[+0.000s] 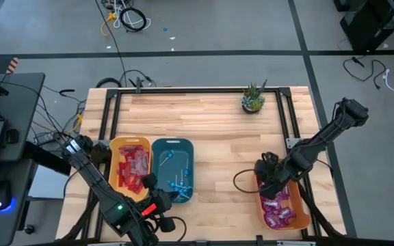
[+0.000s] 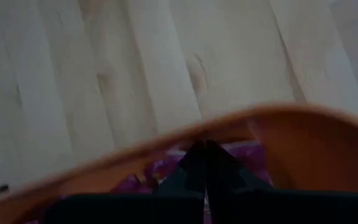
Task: Sort candy
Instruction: Put the blue candy into the blue bin
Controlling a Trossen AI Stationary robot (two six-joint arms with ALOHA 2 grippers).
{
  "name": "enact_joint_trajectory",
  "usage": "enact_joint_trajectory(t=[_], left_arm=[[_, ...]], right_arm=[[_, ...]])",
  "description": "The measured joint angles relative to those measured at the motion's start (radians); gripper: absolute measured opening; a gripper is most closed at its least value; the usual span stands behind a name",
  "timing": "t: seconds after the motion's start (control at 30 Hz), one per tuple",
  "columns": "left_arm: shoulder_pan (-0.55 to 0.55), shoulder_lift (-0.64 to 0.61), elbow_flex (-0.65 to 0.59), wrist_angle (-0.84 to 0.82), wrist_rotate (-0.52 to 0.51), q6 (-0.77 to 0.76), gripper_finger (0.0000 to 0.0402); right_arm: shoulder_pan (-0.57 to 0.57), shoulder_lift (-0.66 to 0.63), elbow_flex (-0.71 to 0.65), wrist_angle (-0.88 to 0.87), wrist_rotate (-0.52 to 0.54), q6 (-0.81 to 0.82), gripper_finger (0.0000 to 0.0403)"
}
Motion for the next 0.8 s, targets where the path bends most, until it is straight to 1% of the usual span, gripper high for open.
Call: enact_joint_trajectory(t=[0.27, 0.4, 0.8], left_arm=[[0.000, 0.000, -0.049, 0.019, -0.005, 0.000, 0.0001], [0.000, 0.000, -0.065, 0.022, -0.005, -0.001, 0.0001], [0.000, 0.000, -0.065, 0.019, -0.010, -0.001, 0.0001]], right_arm=[[-0.054, 0.055, 0.000, 0.131, 0.032, -0.093, 0.0000], [-0.090, 0.072, 0.000, 0.183, 0.072, -0.131, 0.0000], [-0.258, 0.155, 0.000, 0.423, 0.121, -0.403, 0.0000]])
